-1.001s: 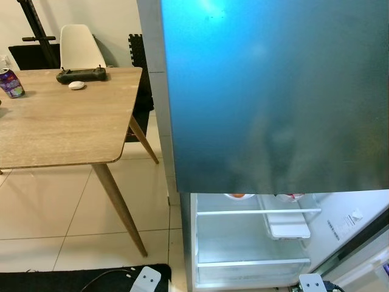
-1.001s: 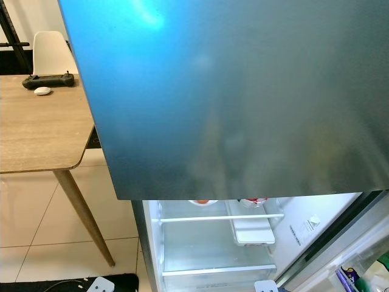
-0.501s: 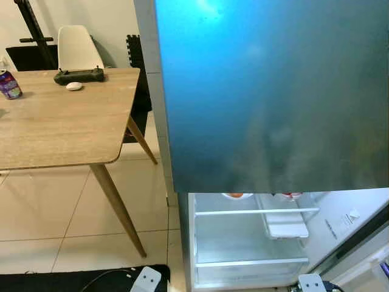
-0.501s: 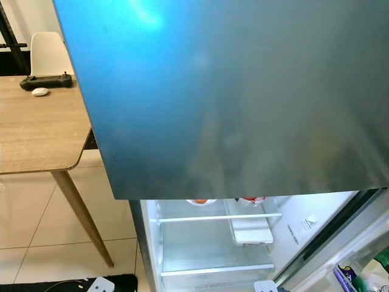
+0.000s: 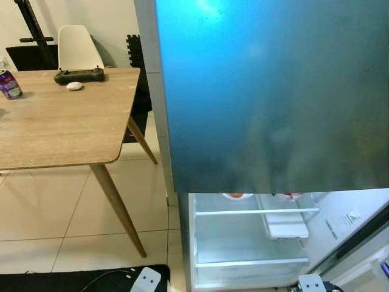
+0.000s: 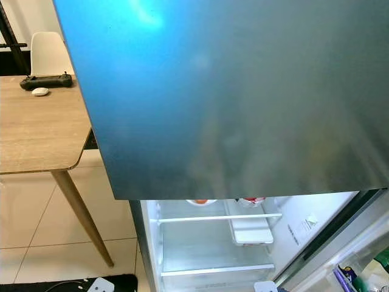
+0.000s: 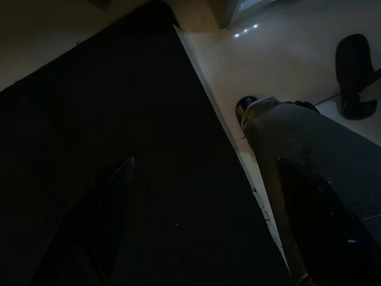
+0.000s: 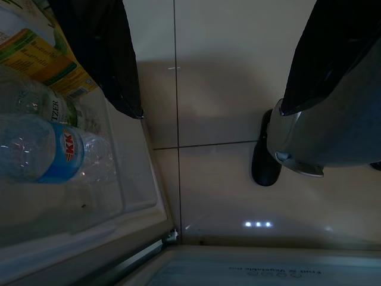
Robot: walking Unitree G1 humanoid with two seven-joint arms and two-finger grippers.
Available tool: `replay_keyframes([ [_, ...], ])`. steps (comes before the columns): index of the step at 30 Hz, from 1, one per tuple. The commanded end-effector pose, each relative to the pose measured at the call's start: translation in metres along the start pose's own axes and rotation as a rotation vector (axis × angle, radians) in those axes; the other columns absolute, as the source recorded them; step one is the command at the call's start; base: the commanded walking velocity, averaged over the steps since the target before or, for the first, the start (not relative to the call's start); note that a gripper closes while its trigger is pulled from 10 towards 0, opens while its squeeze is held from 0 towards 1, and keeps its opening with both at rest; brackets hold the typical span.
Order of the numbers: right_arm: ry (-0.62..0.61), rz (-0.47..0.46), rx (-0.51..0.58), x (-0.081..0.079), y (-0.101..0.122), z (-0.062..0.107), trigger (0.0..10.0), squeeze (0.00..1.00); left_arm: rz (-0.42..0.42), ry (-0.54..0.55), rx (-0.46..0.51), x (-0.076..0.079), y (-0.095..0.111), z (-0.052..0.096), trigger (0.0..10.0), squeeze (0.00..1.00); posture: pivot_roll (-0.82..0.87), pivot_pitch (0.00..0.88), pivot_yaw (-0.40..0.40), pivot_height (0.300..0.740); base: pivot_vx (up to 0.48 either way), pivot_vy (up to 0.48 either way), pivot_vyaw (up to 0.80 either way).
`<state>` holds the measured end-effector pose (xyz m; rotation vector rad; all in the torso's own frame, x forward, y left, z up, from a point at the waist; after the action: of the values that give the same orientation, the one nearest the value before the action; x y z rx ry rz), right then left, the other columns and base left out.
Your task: Restocking fridge
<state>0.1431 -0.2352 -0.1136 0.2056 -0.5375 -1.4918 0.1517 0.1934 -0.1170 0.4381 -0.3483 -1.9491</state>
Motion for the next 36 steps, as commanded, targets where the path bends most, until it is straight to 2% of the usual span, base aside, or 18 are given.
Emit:
replay_keyframes([
  [1, 0.002, 0.000, -0.007, 0.000, -0.004, 0.001, 10.0, 0.00, 0.002, -0.014, -0.016, 0.004, -0.004, 0.000, 10.0, 0.00, -0.03, 0.000, -0.011, 0.740, 0.000, 0.000, 0.00],
  [27, 0.009, 0.008, -0.011, -0.001, -0.006, 0.001, 10.0, 0.00, 0.036, -0.019, -0.029, 0.007, -0.005, 0.000, 10.0, 0.00, -0.04, 0.000, -0.019, 0.740, 0.000, 0.000, 0.00],
  [36, 0.008, 0.025, -0.013, 0.001, -0.008, 0.001, 10.0, 0.00, 0.050, -0.022, -0.054, 0.009, -0.013, 0.001, 10.0, 0.00, -0.04, 0.000, -0.021, 0.740, -0.176, 0.000, 0.00],
])
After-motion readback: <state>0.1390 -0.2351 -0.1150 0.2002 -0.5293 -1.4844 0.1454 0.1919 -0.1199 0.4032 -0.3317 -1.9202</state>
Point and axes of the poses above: a point about 5 cm out from each wrist's last joint towards the gripper, its own z axis pointing back from the gripper into the wrist, its own y axis along the axis of the wrist's last joint, x = y × z, the point moved 2 cm from there along -z, pointing out of the wrist towards the gripper, and after that the axes turned 3 degrees about -z, right-handed, at the moved point
